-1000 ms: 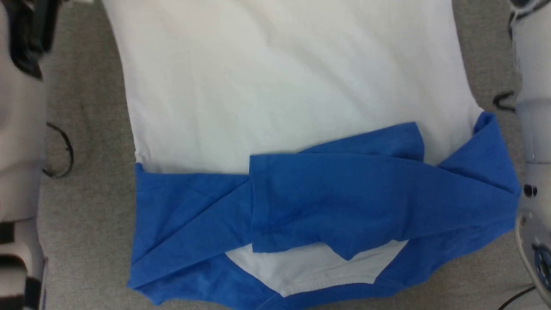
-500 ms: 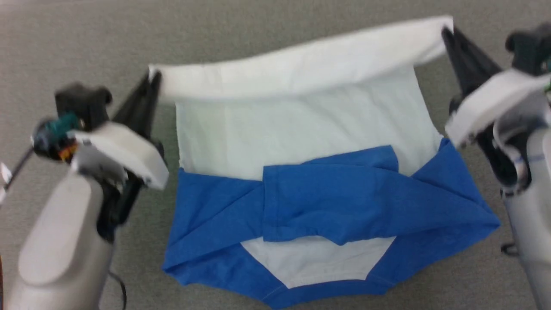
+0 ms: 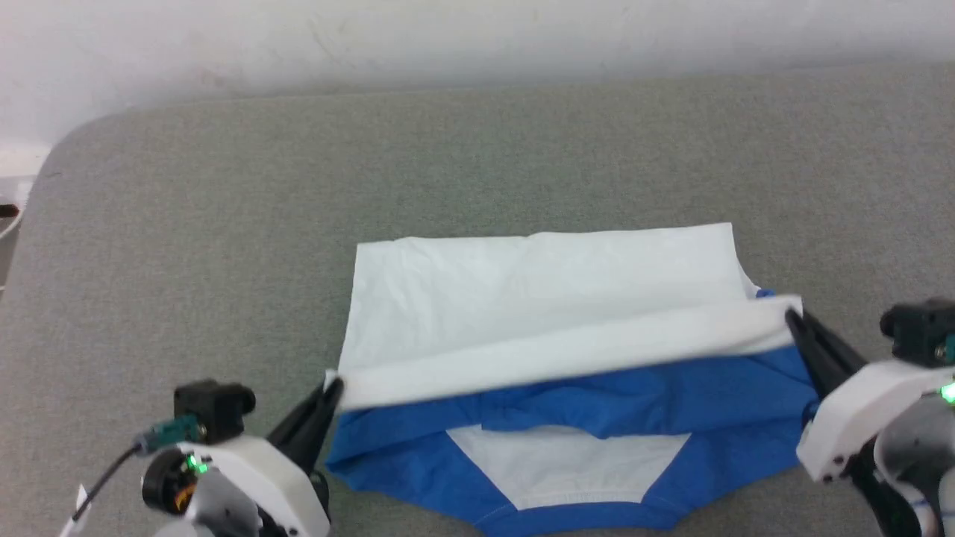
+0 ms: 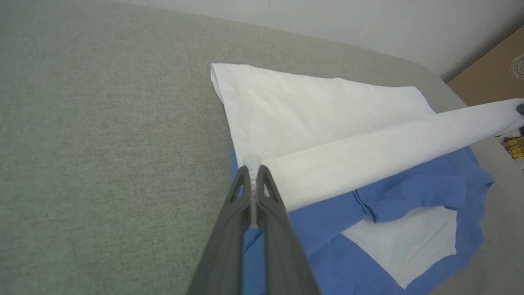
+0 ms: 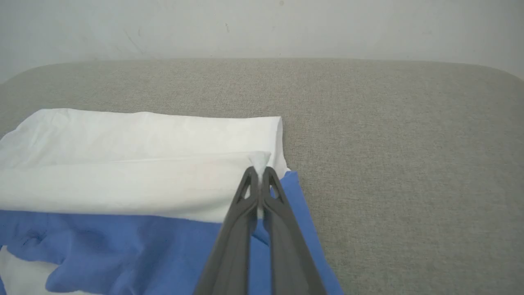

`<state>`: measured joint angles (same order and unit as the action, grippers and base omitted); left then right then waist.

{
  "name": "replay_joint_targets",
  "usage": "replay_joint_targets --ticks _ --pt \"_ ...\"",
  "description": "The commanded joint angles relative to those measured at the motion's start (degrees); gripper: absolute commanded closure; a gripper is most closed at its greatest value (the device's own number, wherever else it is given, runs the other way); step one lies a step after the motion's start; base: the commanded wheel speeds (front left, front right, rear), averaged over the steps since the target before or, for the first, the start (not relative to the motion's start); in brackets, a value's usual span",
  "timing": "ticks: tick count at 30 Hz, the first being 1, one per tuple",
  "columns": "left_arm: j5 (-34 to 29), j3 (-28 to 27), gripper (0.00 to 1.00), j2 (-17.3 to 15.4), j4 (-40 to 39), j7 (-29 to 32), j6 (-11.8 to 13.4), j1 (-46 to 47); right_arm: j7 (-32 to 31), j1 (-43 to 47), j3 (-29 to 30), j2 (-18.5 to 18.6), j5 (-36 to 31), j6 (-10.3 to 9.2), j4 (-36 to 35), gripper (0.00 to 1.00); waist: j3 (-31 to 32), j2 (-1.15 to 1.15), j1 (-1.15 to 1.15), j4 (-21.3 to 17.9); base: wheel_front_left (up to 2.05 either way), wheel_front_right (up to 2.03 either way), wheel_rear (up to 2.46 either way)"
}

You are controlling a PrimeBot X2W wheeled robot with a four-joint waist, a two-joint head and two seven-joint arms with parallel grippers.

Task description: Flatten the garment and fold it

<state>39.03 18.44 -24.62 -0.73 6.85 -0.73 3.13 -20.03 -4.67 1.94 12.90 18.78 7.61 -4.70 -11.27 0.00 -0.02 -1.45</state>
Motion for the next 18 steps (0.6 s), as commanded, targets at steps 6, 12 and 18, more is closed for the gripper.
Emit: replay_joint_targets --ticks 6,12,18 --pt "2.8 1.7 1.0 0.7 1.0 0.8 -1.5 -5.7 -4.5 8.6 4.2 -3.7 -2.8 -0.12 -2.7 1.0 1.5 0.0 0.02 1.3 0.0 0.0 0.0" --pt "3.3 2.8 1.0 1.3 4.0 0.2 -2.3 -7.1 -6.5 12.2 7.3 -6.9 -4.5 -0.12 -2.6 1.0 1.7 0.0 0.02 1.3 0.0 0.0 0.0" --pt "3.0 4.2 1.0 2.0 7.1 -0.4 -2.7 -7.6 -8.8 15.2 10.1 -8.9 -6.2 -0.12 -1.7 1.0 1.8 0.0 0.02 1.4 0.0 0.0 0.0"
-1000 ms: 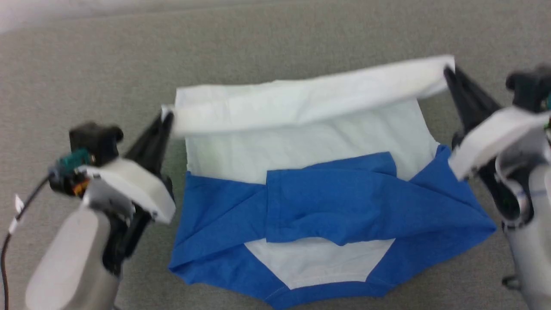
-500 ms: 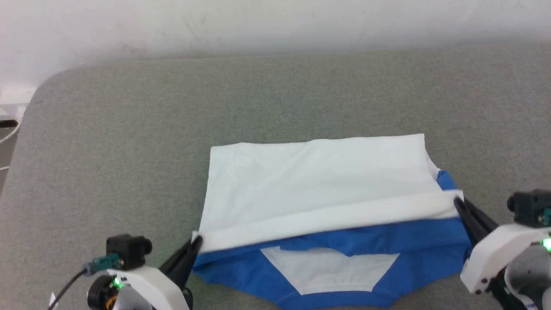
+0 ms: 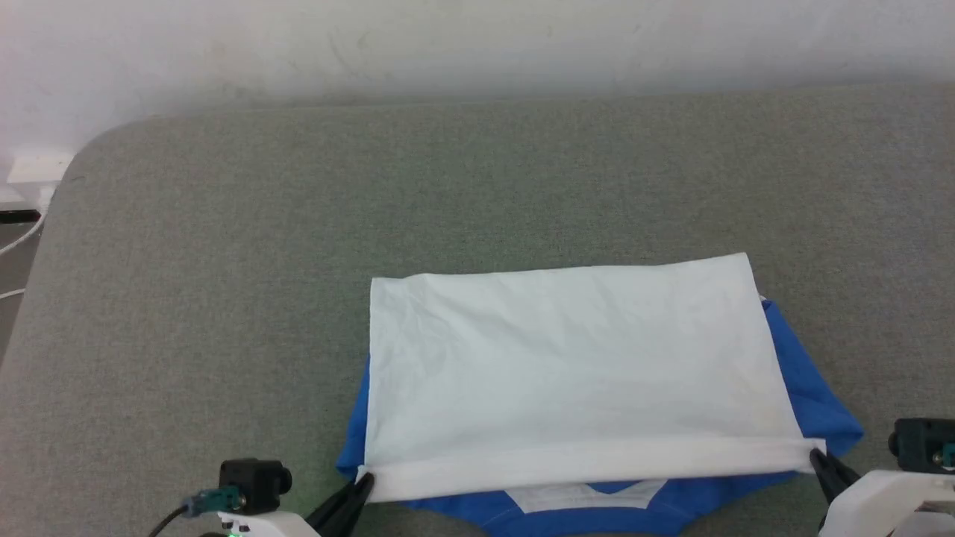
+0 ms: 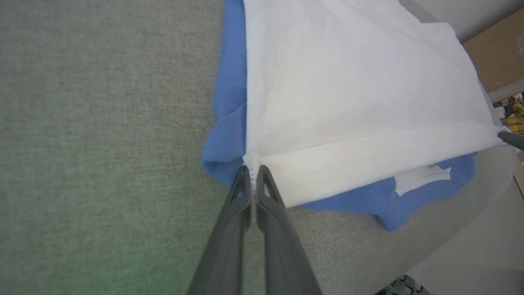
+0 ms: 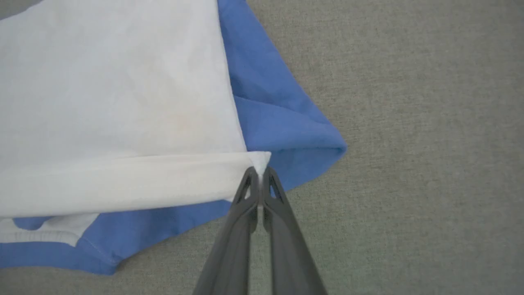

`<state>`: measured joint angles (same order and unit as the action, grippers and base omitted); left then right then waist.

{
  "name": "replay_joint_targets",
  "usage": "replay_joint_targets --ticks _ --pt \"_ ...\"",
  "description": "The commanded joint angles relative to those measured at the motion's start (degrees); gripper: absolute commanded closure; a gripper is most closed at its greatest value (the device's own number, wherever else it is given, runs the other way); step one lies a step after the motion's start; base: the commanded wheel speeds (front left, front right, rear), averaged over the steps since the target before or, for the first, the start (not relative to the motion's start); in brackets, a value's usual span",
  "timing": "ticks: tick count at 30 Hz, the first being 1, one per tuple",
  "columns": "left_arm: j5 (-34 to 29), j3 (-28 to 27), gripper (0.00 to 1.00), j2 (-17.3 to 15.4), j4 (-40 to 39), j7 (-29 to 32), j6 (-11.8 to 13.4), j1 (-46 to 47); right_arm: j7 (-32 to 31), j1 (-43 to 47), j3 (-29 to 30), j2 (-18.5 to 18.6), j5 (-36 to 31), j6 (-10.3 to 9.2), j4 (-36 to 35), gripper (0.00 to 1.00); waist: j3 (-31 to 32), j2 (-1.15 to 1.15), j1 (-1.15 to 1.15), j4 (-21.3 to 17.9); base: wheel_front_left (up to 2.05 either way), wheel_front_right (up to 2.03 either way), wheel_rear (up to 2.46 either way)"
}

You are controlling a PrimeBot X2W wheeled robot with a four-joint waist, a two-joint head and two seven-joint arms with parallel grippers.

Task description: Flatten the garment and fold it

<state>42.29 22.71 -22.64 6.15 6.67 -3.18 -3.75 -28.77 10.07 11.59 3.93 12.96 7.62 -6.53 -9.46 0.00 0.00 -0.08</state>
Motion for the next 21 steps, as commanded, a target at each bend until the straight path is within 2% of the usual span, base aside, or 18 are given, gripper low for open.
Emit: replay_joint_targets --ticks 1,5,6,7,8,16,21 --pt "-0.3 0.2 1.0 0.2 0.8 -0.2 -0.3 -0.7 -0.4 0.8 0.7 -0.1 -0.6 -0.13 0.3 1.0 0.1 0.0 0.0 0.0 0.0 0.0 0.0" --pt "-0.6 1.2 1.0 0.7 2.9 -0.2 -0.6 -0.7 -1.0 1.4 0.6 -0.7 -1.0 -0.13 1.6 1.0 0.2 0.0 0.0 -0.1 0.0 0.0 0.0" --pt "-0.8 1.5 0.99 0.7 3.6 -0.1 -0.5 -0.7 -1.1 1.5 0.3 -0.7 -1.2 -0.13 2.2 0.71 0.4 0.0 0.0 -0.1 0.0 0.0 0.0" --pt "-1.0 1.7 0.5 0.7 4.2 0.0 -0.3 -0.7 -1.5 1.7 0.0 -0.8 -1.3 -0.13 2.8 0.02 0.5 0.0 0.0 -0.1 0.0 0.0 0.0" --pt "-1.2 1.9 0.0 0.8 4.6 0.0 -0.2 -0.7 -1.9 1.9 -0.1 -0.8 -1.2 -0.13 3.3 0.0 0.7 0.0 0.0 -0.1 0.0 0.0 0.0" --pt "-2.5 1.0 0.0 0.8 4.3 -3.7 1.3 -1.2 -0.8 3.1 0.8 -0.9 -0.1 -0.13 2.7 0.0 2.8 0.0 0.0 0.5 0.0 0.0 0.0" --pt "-4.6 -1.2 0.0 1.4 0.9 -10.8 2.8 0.0 3.7 2.0 3.3 -0.9 1.9 -0.13 -0.2 0.0 4.1 0.0 0.0 1.1 0.0 0.0 0.0"
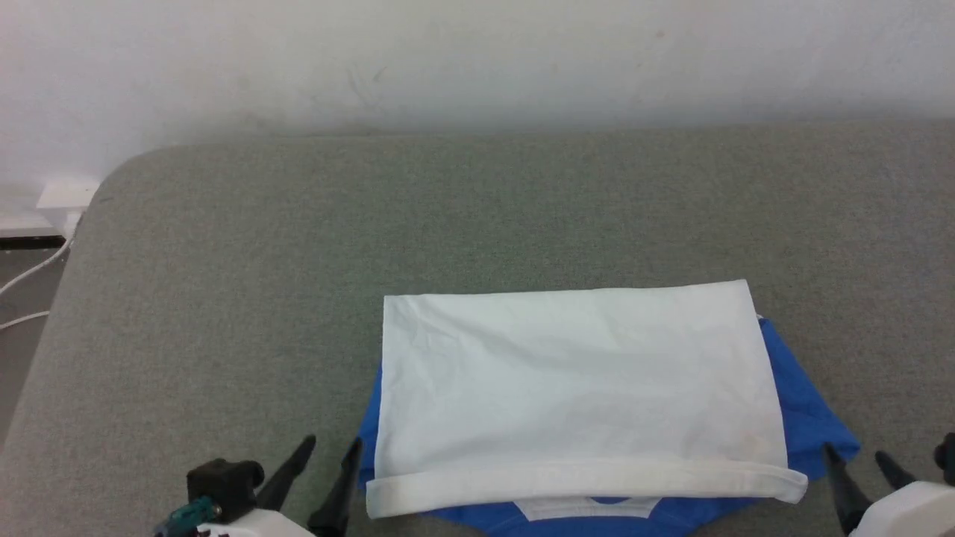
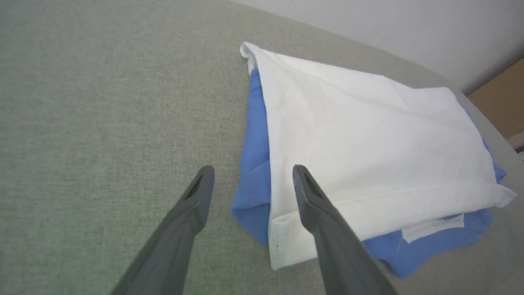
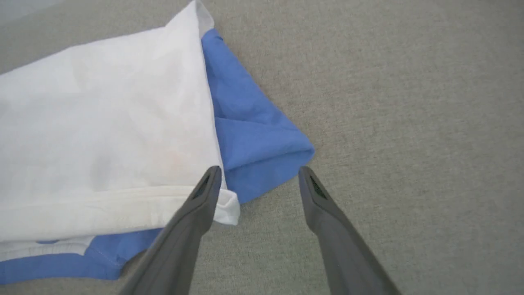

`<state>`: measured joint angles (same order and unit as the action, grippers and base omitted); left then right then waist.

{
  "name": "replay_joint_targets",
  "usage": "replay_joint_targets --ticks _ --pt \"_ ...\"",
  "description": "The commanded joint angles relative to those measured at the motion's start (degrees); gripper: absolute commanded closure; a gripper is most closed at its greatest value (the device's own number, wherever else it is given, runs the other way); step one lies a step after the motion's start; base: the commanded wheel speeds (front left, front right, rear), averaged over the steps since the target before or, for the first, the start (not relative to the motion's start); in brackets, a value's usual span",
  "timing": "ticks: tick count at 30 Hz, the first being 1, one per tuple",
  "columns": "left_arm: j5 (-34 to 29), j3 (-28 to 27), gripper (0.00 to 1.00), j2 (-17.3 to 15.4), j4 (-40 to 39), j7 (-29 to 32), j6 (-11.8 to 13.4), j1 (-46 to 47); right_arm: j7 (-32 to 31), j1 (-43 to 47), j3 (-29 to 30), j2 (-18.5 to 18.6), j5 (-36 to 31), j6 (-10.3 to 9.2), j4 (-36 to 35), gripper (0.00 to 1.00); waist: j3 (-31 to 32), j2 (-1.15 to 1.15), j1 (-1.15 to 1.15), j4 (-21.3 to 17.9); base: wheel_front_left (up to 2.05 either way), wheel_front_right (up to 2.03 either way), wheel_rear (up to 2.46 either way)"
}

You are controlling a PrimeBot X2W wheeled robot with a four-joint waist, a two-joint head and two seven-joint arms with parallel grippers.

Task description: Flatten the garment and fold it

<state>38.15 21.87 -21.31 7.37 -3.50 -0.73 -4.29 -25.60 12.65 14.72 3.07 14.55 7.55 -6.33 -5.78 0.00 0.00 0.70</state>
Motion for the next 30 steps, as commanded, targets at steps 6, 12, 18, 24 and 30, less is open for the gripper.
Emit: replay_joint_targets --ticks 6,12,18,24,30 --pt "-5.9 -3.2 0.0 1.2 -1.1 -9.3 4.5 4.1 7.3 -4.7 0.9 -0.1 0.9 -0.06 0.6 0.0 1.0 0.0 0.0 0.8 0.0 0.0 0.0" --pt "-11.9 -6.0 0.0 3.0 -0.9 -11.4 7.9 8.3 8.6 -10.3 -0.4 0.1 -0.1 -0.06 7.6 0.0 0.6 0.0 0.0 1.0 0.0 0.0 0.0" --pt "-19.2 -10.3 0.0 6.2 -2.1 -11.5 8.6 11.9 3.3 -19.7 -1.2 2.5 -1.7 -0.06 19.3 0.0 -1.4 0.0 0.0 1.4 0.0 0.0 0.0" --pt "-20.9 -12.8 0.0 8.5 -1.1 -11.5 6.8 12.4 -5.6 -23.4 -2.9 3.8 -1.8 -0.06 26.2 0.0 -2.3 0.0 0.0 1.9 0.0 0.0 0.0" --pt "-22.2 -14.8 0.0 10.2 -0.4 -11.5 5.3 11.8 -12.8 -23.3 -6.6 4.8 2.7 -0.06 26.6 0.23 -2.6 0.0 0.0 2.1 0.0 0.0 0.0"
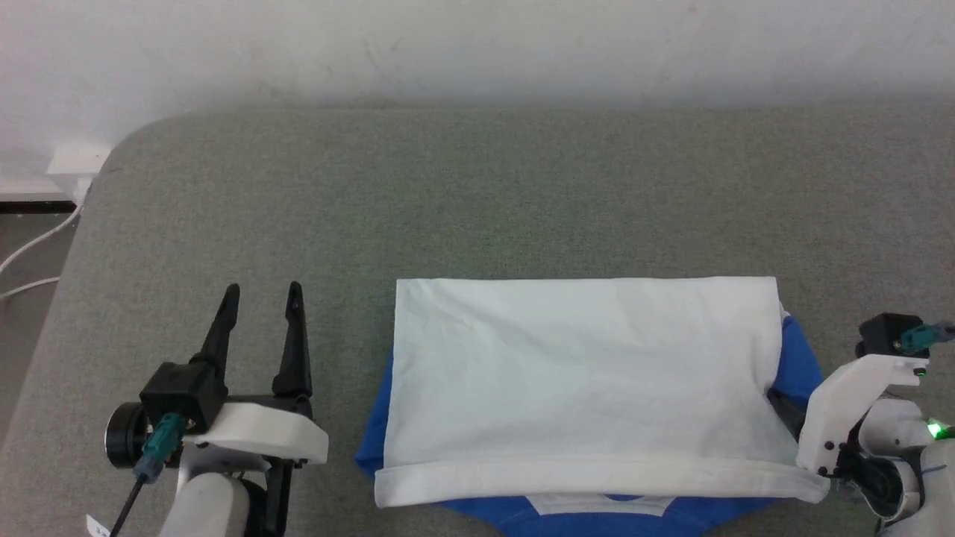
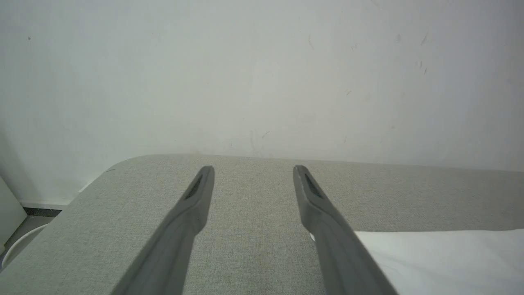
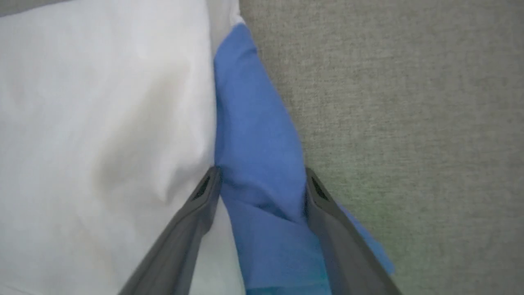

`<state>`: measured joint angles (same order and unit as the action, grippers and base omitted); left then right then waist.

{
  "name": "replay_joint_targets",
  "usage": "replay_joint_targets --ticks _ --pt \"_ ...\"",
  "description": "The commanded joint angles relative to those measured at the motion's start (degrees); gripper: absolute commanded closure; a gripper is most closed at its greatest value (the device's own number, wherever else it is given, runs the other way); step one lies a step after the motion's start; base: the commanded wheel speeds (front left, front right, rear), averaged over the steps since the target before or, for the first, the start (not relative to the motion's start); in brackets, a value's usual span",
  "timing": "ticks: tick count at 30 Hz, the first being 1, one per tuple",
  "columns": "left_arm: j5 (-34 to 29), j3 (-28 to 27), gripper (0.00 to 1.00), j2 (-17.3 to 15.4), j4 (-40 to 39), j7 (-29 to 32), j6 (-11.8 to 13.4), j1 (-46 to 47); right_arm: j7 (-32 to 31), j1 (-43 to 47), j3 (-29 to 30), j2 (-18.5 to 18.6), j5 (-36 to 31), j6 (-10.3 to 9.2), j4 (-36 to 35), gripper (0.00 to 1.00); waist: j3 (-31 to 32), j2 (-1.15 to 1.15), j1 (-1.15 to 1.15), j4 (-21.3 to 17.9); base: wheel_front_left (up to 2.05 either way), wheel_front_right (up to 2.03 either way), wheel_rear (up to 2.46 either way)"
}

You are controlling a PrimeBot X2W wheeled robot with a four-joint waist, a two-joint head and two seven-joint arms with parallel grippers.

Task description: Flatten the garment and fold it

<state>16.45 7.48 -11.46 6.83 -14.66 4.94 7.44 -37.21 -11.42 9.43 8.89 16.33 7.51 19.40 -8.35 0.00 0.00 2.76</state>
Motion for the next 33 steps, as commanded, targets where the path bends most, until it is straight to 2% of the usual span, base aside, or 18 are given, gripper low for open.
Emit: replay_joint_targets --ticks 1,2,5,15,19,27,33 --pt "-0.7 -0.7 0.0 0.6 0.2 -0.3 -0.6 -0.1 -2.0 1.0 -1.9 -0.9 1.7 -0.02 0.4 0.51 -0.1 0.0 0.0 0.0 0.0 0.0 0.0" --pt "-0.9 -1.0 0.0 0.8 0.3 -0.3 -0.8 -0.2 -2.6 1.2 -2.3 -0.8 2.4 -0.02 -0.1 0.56 -0.1 0.0 0.0 0.0 0.0 0.0 0.0" --pt "-1.4 -1.6 0.0 1.3 0.7 -0.3 -1.6 -0.3 -3.1 1.7 -3.2 -0.1 3.1 -0.02 -1.2 1.0 -0.4 0.0 0.0 -0.1 0.0 0.0 0.0" --pt "-3.2 -2.6 0.0 3.0 2.1 -0.3 -3.8 0.0 0.9 2.3 0.4 -0.1 1.5 -0.02 -2.5 1.0 -0.4 0.0 0.0 0.0 0.0 0.0 0.0" --pt "-3.5 -3.1 0.0 3.3 2.4 -0.3 -4.3 -0.1 2.4 2.7 4.3 -0.2 -1.2 -0.02 -2.9 1.0 -0.1 0.0 0.0 -0.1 0.0 0.0 0.0" --pt "-4.5 -3.6 0.0 4.1 3.1 -0.3 -5.5 -0.3 5.5 4.1 16.4 -1.7 -12.5 -0.02 -6.7 1.0 0.4 0.0 0.0 0.0 0.0 0.0 0.0" --pt "-4.9 -3.8 0.0 4.4 3.7 -0.3 -6.2 -0.5 3.8 6.4 14.7 -3.4 -11.1 -0.02 -12.4 1.0 1.0 0.0 0.0 0.3 0.0 0.0 0.0"
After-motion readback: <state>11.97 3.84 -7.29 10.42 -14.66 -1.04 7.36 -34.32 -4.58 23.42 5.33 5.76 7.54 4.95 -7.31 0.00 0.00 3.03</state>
